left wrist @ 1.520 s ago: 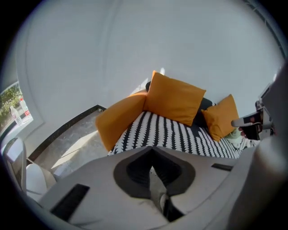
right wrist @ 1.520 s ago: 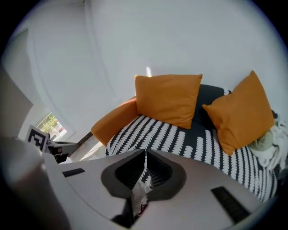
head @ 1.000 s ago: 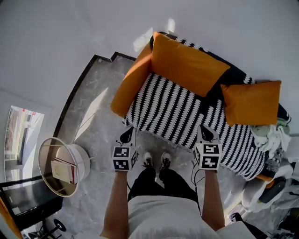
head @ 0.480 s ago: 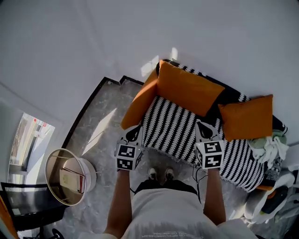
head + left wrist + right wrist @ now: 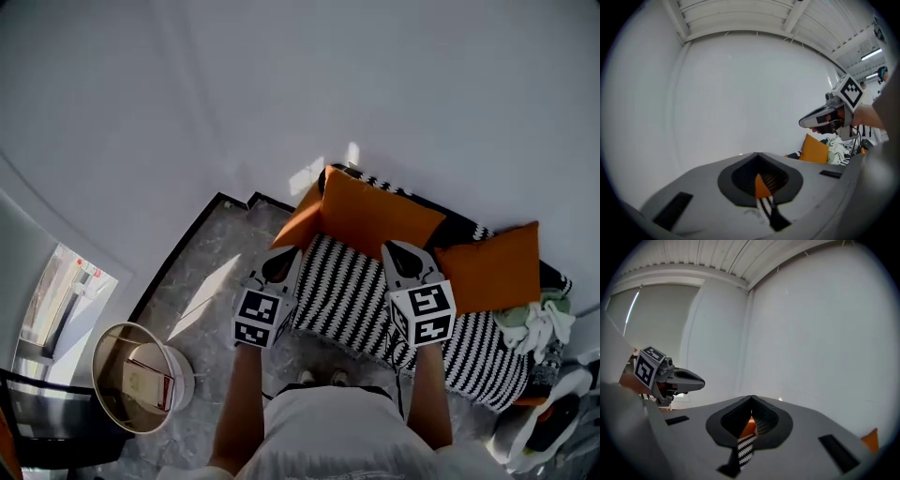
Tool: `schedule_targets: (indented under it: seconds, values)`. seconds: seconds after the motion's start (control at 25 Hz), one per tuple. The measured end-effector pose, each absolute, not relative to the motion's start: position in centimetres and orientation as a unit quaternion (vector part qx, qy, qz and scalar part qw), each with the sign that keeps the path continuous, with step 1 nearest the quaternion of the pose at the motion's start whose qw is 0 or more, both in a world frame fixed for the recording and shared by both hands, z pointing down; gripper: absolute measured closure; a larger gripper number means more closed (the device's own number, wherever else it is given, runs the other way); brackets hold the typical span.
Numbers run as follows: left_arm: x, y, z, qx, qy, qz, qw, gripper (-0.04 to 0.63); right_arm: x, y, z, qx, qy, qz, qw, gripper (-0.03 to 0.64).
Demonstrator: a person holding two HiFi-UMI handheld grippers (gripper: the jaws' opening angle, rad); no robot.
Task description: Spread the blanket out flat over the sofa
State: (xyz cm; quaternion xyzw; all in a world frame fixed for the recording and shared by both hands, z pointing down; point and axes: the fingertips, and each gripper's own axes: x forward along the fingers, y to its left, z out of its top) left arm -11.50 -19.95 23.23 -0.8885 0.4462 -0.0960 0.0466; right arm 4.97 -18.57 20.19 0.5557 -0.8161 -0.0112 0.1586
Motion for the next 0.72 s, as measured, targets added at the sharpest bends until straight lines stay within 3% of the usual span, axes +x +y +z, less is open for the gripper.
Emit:
schedule_targets:
  seconds: [0.72]
  values:
    - [-11.4,-19.7,6.6,-0.877,0.438,-0.022,0.194,0.585,3.2,-19.0,4.8,0.540,-0.827,-0.130,0.083,0.615]
